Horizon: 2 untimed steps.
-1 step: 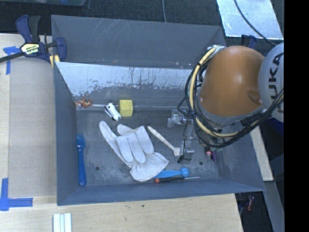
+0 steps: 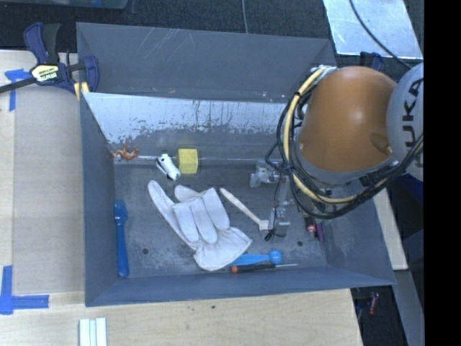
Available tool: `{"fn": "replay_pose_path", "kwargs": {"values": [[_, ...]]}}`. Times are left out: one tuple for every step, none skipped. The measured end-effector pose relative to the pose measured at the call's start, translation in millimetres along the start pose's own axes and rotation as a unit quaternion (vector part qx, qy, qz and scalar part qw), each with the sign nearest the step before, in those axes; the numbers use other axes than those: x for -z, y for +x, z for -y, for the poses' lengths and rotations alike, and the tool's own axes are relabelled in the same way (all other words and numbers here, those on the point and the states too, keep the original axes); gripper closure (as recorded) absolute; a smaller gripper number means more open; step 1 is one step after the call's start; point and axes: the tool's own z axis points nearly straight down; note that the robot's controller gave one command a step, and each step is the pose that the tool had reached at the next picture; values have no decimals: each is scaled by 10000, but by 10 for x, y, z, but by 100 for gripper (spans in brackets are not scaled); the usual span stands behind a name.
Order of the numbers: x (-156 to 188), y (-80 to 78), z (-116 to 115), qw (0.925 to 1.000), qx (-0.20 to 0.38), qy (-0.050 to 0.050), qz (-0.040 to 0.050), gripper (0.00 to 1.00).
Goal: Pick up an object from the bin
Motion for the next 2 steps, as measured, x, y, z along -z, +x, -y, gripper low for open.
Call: {"fn": "replay_pose_path", "kwargs": {"values": [[-1060, 105, -42, 9941, 1086, 1, 14, 0], [-718, 130, -94, 9918, 1278, 8, 67, 0]]}}
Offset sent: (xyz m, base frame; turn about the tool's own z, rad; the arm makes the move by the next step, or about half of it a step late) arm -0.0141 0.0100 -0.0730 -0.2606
